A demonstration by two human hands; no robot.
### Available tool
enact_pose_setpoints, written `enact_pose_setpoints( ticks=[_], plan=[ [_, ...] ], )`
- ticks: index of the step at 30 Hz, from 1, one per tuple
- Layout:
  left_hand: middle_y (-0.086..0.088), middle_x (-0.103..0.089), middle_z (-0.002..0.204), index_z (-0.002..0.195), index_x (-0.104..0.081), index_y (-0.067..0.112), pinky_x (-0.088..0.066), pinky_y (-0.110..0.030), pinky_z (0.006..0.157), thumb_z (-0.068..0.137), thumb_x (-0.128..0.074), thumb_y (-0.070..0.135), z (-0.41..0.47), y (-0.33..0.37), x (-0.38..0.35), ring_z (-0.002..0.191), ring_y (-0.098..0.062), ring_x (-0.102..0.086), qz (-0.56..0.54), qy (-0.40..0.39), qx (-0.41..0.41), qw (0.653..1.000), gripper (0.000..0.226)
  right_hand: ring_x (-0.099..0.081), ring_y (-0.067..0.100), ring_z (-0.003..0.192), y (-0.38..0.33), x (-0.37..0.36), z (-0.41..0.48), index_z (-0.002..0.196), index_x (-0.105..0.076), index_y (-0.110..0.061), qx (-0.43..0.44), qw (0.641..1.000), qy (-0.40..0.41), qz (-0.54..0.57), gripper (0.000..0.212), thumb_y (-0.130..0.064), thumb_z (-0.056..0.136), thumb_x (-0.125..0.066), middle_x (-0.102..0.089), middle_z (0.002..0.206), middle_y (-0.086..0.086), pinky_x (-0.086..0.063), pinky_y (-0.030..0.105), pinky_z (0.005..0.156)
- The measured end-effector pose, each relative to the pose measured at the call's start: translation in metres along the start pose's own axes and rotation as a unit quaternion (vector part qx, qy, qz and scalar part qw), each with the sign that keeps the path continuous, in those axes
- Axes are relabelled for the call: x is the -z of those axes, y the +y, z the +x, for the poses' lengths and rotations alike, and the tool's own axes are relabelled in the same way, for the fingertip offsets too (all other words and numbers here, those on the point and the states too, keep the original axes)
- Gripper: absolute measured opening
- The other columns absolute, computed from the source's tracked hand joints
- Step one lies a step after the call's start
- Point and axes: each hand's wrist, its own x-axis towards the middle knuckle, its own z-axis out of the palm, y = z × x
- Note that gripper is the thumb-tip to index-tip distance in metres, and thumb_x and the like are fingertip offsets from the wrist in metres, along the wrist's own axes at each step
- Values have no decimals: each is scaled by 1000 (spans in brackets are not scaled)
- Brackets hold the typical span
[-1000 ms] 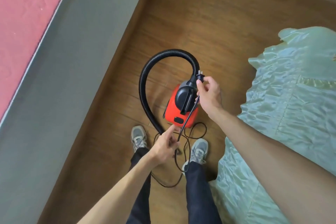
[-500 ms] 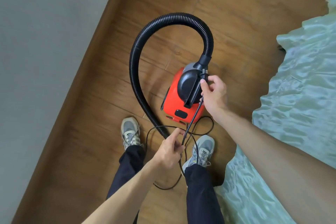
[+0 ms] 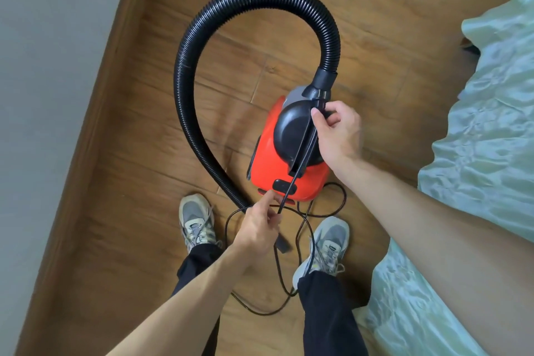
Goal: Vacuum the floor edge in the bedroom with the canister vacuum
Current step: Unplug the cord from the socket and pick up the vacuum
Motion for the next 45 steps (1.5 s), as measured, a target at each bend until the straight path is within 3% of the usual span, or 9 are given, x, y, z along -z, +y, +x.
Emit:
enact_pose_setpoints(
  ticks=[6, 12, 19, 22, 26, 29, 35, 39, 45],
  plan=[
    [-6, -63, 80, 99, -49, 24, -48, -31, 63, 94, -54, 0, 31, 0, -11, 64, -16, -52, 12, -11, 19, 1000, 25, -61, 22, 83, 9, -12, 15, 88, -61, -29, -31, 999, 12, 20, 12, -37, 88, -68, -64, 84, 6, -49, 33, 71],
    [1, -60, 75, 96, -51, 23, -44, -14, 57, 93, -55, -2, 40, -8, -6, 67, -18, -59, 0, 8, 14, 1000, 25, -52, 0, 52, 5, -12, 23, 84, -58, -22, -48, 998, -6, 39, 15, -31, 90, -69, -55, 60, -9, -40, 19, 53],
    [-6, -64, 81, 100, -51, 20, -45, -10, 57, 95, -53, 0, 40, -11, 1, 64, -6, -57, -1, -1, 8, 1000, 21, -59, 13, 68, 4, -17, 26, 87, -59, -21, -65, 997, -6, 33, 17, -34, 90, -69, -58, 71, -6, -46, 27, 63],
    [-3, -61, 80, 95, -51, 23, -52, -19, 59, 96, -52, 1, 41, -7, -2, 60, -4, -58, -14, -8, 4, 1000, 22, -64, 20, 78, 5, -19, 27, 88, -58, -23, -67, 997, -2, 29, 16, -35, 91, -68, -61, 77, -2, -52, 33, 71],
    [2, -57, 76, 82, -46, 37, -60, -45, 69, 95, -53, 0, 39, -1, -1, 69, -21, -65, -28, -20, 10, 999, 40, -60, 17, 77, 3, -16, 24, 93, -56, -23, -70, 997, -8, 22, 15, -35, 93, -65, -56, 75, -8, -51, 33, 73],
    [6, -57, 77, 83, -47, 37, -59, -47, 69, 95, -56, 3, 37, 1, 1, 74, -29, -64, -16, -24, 4, 1000, 37, -62, 18, 81, 3, -12, 19, 96, -54, -23, -71, 997, -17, 22, 15, -35, 94, -64, -55, 77, -8, -52, 36, 77],
    [4, -63, 88, 104, -52, 22, -58, -42, 76, 96, -59, 19, 37, 6, 11, 74, -20, -66, -9, -39, 26, 999, 12, -63, 18, 83, 1, -9, 6, 107, -57, -23, -76, 996, -23, 30, 21, -37, 94, -64, -61, 83, -3, -52, 37, 79],
    [1, -67, 104, 124, -45, 20, -53, -41, 92, 94, -63, 33, 39, 6, 31, 95, -21, -65, 33, -41, 48, 997, 37, -59, 11, 85, -2, -10, -7, 126, -50, -18, -83, 995, -24, 44, 42, -38, 92, -67, -56, 82, -11, -41, 24, 72],
    [-24, -45, 145, 154, -20, 5, -33, -38, 113, 91, -66, 39, 61, -5, 84, 135, -37, -43, 78, 105, 140, 982, 85, -56, 18, 94, 0, -27, -27, 126, -37, -17, -104, 992, -31, 58, 54, -34, 88, -71, -58, 95, -6, -45, 33, 80]
  ],
)
